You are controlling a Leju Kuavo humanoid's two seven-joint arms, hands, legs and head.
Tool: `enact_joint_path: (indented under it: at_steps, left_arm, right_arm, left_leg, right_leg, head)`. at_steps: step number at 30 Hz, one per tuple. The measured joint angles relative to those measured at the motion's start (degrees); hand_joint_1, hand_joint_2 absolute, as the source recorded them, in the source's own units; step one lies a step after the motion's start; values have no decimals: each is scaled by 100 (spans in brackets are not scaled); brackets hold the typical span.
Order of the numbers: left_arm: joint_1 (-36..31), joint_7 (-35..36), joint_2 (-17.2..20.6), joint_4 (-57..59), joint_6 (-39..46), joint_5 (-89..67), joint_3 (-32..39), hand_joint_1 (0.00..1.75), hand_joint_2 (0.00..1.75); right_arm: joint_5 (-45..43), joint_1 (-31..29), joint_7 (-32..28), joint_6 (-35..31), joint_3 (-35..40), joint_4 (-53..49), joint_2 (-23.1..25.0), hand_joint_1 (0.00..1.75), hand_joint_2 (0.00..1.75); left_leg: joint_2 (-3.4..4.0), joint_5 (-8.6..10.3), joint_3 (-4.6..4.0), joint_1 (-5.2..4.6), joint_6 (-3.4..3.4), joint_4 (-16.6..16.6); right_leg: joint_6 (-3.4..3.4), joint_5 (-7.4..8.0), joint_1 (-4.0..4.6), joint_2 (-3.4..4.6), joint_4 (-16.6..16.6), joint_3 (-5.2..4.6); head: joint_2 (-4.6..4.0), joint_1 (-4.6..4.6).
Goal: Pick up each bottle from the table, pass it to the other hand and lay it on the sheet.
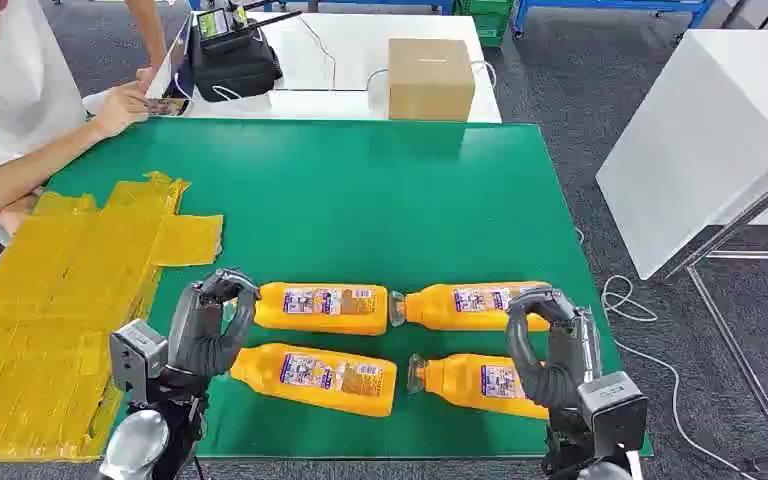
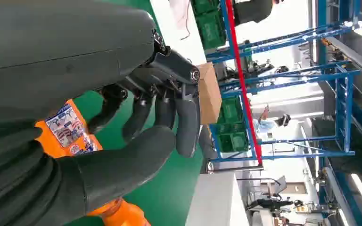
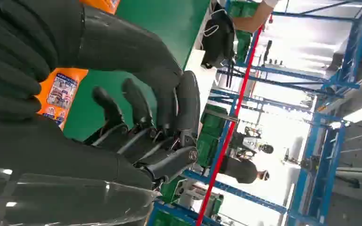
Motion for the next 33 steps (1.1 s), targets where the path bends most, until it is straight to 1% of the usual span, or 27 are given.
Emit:
enact_joint_path:
  at_steps: [3, 4, 5, 6, 7, 9, 11, 15, 21, 27, 30, 33]
  left_arm:
    - [0, 0, 0, 0, 0, -2, 0, 175, 175]
    - [14, -19, -4, -2, 0, -84, 0, 10, 175]
    - [103, -94, -52, -33, 11, -331, -19, 0, 175]
    - [200, -142, -74, -77, 31, -536, -37, 0, 175]
    - [283, -181, -111, -116, 78, -703, -102, 0, 175]
    - [366, -208, -153, -168, 124, -782, -199, 0, 175]
    - [389, -203, -177, -225, 179, -787, -201, 0, 175]
    - [396, -201, -188, -258, 109, -745, -192, 0, 175]
    - [391, -199, -238, -278, 44, -748, -190, 0, 175]
    - [390, -199, -243, -278, 24, -745, -190, 0, 175]
    - [356, -199, -243, -278, -48, -712, -190, 0, 175]
    - [254, -192, -245, -275, -217, -618, -190, 0, 175]
  right_arm:
    - [0, -1, 0, 0, 0, 0, 0, 175, 175]
    - [129, -9, -2, -67, 4, 4, 10, 145, 175]
    - [490, -56, -13, -276, 54, 54, 104, 31, 175]
    - [784, -116, -15, -471, 118, 121, 226, 0, 175]
    - [991, -188, 5, -639, 207, 205, 352, 0, 175]
    - [1245, -337, 96, -824, 367, 332, 457, 0, 175]
    - [1377, -469, 208, -927, 472, 413, 509, 0, 175]
    - [1523, -625, 341, -1047, 551, 531, 540, 0, 175]
    - [1650, -877, 489, -1051, 651, 778, 551, 0, 175]
    - [1760, -1006, 612, -1023, 715, 925, 546, 0, 175]
    - [2154, -1207, 969, -898, 798, 1093, 518, 0, 175]
    - [2766, -1700, 1349, -629, 1004, 1540, 455, 0, 175]
  left_leg:
    - [0, 0, -1, 0, 0, 0]
    - [0, 0, -2, -1, 0, 0]
    - [7, 2, 0, -1, 1, 0]
    - [16, 2, 2, 0, 1, 0]
    - [20, 2, 4, 0, 1, 0]
    - [11, -1, 6, 3, -1, 0]
    - [-1, -2, 6, 4, -4, -1]
    - [1, 0, 6, 4, -3, -1]
    - [-1, 3, 6, 2, 1, -1]
    - [1, 3, 6, 2, 0, -1]
    - [1, 4, 7, 3, 0, -1]
    - [10, 9, 8, 4, -1, -1]
  right_leg:
    - [0, 0, 0, 0, 0, 1]
    - [0, 0, 1, 0, 2, 56]
    - [1, 3, 1, 4, 2, 56]
    - [0, 3, 1, 6, 3, 52]
    - [0, 3, 0, 8, 2, 48]
    - [-3, -1, 1, 5, 0, -4]
    - [-6, -6, 2, 1, -1, -1]
    - [-1, -1, 3, 0, 2, 3]
    - [0, 1, 1, -1, 1, 5]
    - [0, 1, 2, 0, 1, 11]
    - [0, 2, 3, 0, 2, 13]
    - [-12, 12, 5, 0, 3, 14]
  head:
    - [0, 0]
    - [0, 0]
    - [0, 2]
    - [0, -4]
    - [0, -4]
    - [0, -2]
    - [0, -4]
    - [0, -4]
    - [0, -4]
    - [0, -4]
    - [0, -4]
    - [0, -4]
